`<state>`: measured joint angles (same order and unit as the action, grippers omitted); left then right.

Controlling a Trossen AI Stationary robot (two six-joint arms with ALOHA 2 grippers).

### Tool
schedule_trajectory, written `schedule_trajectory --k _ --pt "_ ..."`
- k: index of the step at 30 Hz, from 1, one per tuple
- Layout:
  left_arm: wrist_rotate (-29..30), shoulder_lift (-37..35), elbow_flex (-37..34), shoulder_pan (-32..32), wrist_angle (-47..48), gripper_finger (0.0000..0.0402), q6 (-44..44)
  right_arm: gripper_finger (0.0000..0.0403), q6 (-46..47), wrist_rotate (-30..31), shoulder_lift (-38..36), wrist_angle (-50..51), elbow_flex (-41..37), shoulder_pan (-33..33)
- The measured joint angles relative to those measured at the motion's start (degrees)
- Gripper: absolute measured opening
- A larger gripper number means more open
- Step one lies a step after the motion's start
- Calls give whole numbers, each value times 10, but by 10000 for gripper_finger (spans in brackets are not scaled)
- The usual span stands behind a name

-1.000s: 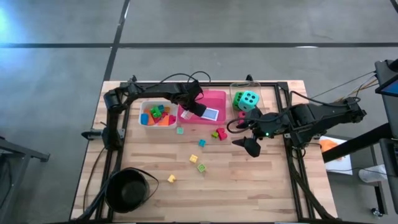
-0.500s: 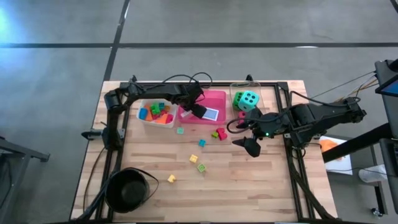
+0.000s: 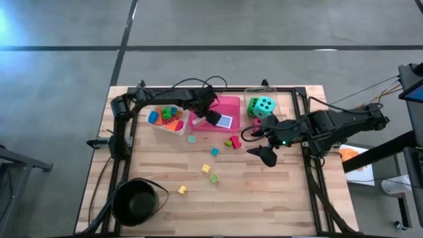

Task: Pick & Place Toys
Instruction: Put the orange deck of cards into the red bin

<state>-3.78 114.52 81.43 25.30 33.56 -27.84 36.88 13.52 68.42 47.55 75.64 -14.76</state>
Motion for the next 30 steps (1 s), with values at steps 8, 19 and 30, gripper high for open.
schedule_trajectory --k 8,19,30 --pt "1 -1 19 -6 10 210 19 362 0 -1 0 0 0 0" --pt "42 -51 23 -9 102 210 168 362 -2 -1 0 2 0 0" --pt "57 -127 23 -27 147 93 268 362 -4 -1 0 2 0 0"
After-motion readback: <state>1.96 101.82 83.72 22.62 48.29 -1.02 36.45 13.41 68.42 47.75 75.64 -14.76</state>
